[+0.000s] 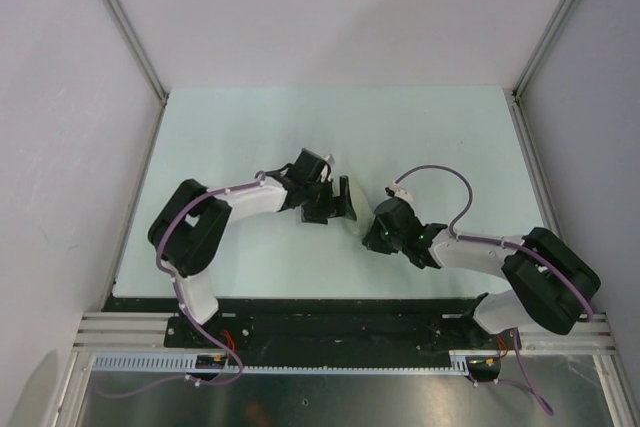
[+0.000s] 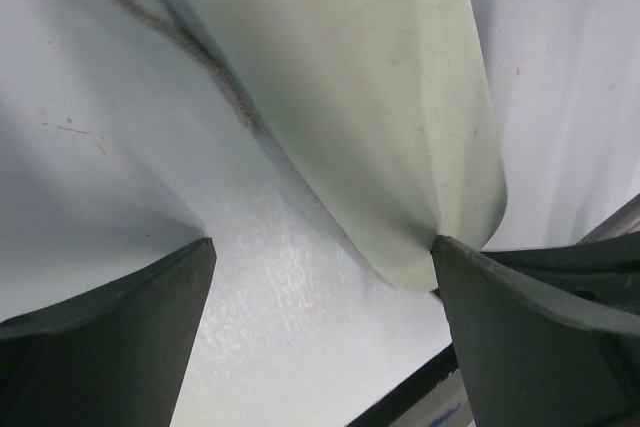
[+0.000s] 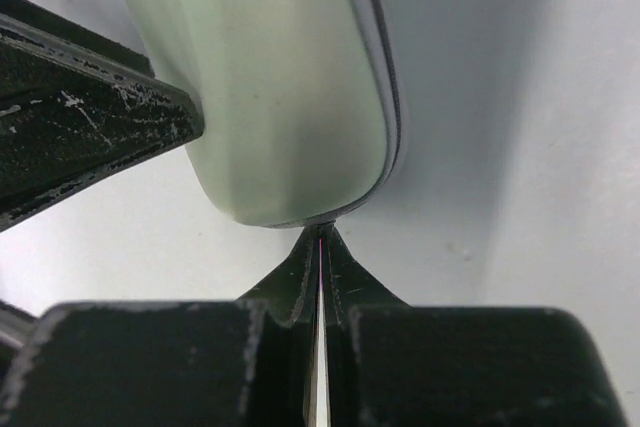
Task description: Organize the sunglasses
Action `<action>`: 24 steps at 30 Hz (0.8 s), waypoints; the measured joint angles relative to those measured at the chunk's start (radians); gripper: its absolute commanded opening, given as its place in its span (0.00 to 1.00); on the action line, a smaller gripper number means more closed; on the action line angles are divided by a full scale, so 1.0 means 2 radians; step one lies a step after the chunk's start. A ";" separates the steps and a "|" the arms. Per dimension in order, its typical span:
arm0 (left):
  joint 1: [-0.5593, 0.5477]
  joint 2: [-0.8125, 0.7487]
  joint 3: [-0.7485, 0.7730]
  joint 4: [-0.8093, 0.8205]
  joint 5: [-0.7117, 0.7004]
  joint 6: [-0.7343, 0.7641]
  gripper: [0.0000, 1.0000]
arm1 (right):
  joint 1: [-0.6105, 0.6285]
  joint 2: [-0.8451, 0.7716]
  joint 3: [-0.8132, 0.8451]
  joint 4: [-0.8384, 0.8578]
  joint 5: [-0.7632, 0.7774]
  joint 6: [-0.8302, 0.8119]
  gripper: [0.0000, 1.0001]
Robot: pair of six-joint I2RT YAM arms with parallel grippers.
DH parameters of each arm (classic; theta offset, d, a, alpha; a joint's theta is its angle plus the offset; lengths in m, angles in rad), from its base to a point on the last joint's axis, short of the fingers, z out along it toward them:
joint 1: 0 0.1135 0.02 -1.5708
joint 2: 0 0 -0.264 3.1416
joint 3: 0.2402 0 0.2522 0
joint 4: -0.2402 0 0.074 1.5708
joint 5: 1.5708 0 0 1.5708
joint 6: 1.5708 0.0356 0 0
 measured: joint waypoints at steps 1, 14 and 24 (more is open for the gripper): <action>0.000 -0.008 -0.014 0.014 -0.002 -0.008 1.00 | 0.003 0.002 0.001 0.001 -0.005 0.007 0.00; 0.002 -0.053 -0.137 0.210 0.006 -0.088 1.00 | 0.017 0.009 0.032 0.008 -0.052 0.077 0.00; 0.002 -0.047 -0.157 0.266 0.017 -0.126 0.87 | 0.015 0.008 0.040 0.006 -0.078 0.083 0.00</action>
